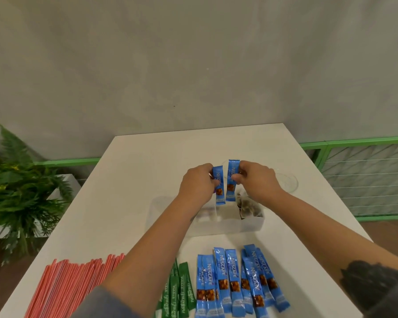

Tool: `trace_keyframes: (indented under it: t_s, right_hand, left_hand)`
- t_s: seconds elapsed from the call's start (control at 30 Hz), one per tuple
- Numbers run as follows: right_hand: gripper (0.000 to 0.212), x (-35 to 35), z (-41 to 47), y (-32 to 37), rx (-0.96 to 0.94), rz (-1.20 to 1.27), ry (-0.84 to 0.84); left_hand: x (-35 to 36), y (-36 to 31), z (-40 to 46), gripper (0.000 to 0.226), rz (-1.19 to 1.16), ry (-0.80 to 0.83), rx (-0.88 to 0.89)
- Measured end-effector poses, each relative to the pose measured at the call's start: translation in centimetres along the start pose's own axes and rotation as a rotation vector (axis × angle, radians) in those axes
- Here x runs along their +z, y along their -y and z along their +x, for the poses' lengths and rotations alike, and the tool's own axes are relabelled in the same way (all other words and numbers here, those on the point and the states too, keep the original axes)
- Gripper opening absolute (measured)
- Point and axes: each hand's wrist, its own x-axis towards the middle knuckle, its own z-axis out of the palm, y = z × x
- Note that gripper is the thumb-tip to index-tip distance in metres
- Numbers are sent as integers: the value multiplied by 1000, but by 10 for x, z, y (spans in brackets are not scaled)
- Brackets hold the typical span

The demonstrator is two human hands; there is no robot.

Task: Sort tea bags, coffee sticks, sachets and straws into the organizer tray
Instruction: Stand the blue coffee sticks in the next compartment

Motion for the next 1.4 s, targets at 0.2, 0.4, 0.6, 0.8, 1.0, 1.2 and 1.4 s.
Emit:
trace_keyframes:
  t_s: [0.2, 0.4, 0.6, 0.8, 1.0, 1.2, 1.4]
  right_hand:
    - [19, 15, 8, -8, -2, -162, 55]
    - [29, 21, 12, -13, 5, -254, 49]
    - [30, 26, 14, -15, -1, -291, 89]
    - [31, 29, 17, -16, 2, -297, 88]
    - [24, 28, 20, -17, 34, -167, 77]
    - [33, 27, 19, -21, 65, -79, 52]
    - [39, 20, 11, -21, 61, -58, -40]
  left_hand:
    - [10, 9, 8, 15, 111, 60, -22]
    - [21, 15, 11, 20, 129, 104, -36]
    - [29, 20, 14, 23, 192, 114, -31]
    - [33, 23, 16, 25, 219, 88, -15]
    - [35, 24, 17, 26, 152, 83, -27]
    - [36, 25, 13, 36, 116, 66, -32]
    - [36, 23, 3, 52, 77, -1, -44]
